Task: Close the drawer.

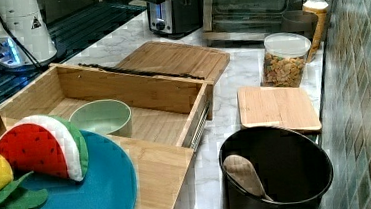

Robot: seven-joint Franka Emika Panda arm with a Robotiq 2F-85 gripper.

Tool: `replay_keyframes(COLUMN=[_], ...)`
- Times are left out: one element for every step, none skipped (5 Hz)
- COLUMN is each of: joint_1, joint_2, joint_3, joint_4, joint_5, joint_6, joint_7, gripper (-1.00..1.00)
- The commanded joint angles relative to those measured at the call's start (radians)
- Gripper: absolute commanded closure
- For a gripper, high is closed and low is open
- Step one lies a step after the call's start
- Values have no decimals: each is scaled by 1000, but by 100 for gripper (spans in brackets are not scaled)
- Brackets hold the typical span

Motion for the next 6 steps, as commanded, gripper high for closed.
replay_keyframes(joint_1=[123, 157, 154, 145, 187, 126], joint_2=[-64, -96, -103, -79, -51, -21], joint_3=[-55, -56, -52, -81, -159, -148], joint_4=[-186, -305, -380, -426, -462, -516], joint_5=[14, -104, -186, -199, -241, -272], joint_6=[145, 269, 316, 363, 423, 550], joint_7=[-441, -508, -517, -577, -593, -613], gripper=[100, 100, 100, 100, 100, 100])
